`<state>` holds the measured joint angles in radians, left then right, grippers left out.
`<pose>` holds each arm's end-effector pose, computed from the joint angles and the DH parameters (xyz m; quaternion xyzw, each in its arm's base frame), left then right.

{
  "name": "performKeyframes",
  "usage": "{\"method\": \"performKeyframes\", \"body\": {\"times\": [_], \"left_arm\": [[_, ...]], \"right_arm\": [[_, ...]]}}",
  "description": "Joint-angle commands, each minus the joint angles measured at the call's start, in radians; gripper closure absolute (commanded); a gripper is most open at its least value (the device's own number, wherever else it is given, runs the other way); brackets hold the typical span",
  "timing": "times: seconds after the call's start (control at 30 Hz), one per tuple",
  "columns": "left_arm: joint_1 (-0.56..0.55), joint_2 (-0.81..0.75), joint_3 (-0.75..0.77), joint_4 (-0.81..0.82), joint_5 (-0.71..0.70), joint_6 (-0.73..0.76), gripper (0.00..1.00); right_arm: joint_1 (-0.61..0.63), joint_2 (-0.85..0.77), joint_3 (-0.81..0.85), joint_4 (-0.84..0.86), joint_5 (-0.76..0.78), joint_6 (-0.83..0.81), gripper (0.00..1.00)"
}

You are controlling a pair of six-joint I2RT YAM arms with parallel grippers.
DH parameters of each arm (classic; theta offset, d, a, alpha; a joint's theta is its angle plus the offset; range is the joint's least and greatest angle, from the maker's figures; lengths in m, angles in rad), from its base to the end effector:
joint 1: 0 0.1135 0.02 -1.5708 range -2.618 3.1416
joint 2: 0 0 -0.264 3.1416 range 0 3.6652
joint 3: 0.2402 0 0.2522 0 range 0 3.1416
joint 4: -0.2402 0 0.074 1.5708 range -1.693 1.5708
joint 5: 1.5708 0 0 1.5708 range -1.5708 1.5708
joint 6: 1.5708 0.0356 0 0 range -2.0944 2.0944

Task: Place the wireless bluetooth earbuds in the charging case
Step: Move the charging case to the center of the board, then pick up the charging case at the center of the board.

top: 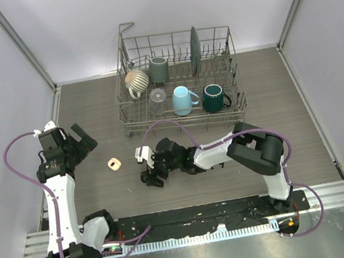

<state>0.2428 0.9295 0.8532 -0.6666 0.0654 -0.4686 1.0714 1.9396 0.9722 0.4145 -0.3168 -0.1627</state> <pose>0.1865 0.0438 0.2921 -0.3063 0.8624 -0.0750 0.3961 0.1796 0.3524 0.1355 -0.5616 0.6588 0.3349 0.3719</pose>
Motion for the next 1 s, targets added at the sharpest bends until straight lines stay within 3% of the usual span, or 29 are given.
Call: {"method": "performKeyframes", "body": {"times": [0.0, 0.7, 0.87, 0.97], "left_arm": [[0.006, -0.003, -0.002, 0.047, 0.034, -0.007, 0.0], [0.006, 0.002, -0.011, 0.061, 0.08, -0.008, 0.0], [0.006, 0.0, -0.011, 0.061, 0.089, -0.008, 0.0], [0.004, -0.004, -0.013, 0.065, 0.109, -0.01, 0.0]], "right_arm": [[0.002, 0.01, 0.039, 0.035, -0.03, -0.02, 0.26], [0.009, 0.035, 0.026, -0.028, -0.038, -0.077, 0.4], [0.018, 0.029, 0.022, -0.023, -0.018, -0.067, 0.53], [0.024, 0.009, 0.01, 0.003, -0.01, -0.04, 0.69]]}}
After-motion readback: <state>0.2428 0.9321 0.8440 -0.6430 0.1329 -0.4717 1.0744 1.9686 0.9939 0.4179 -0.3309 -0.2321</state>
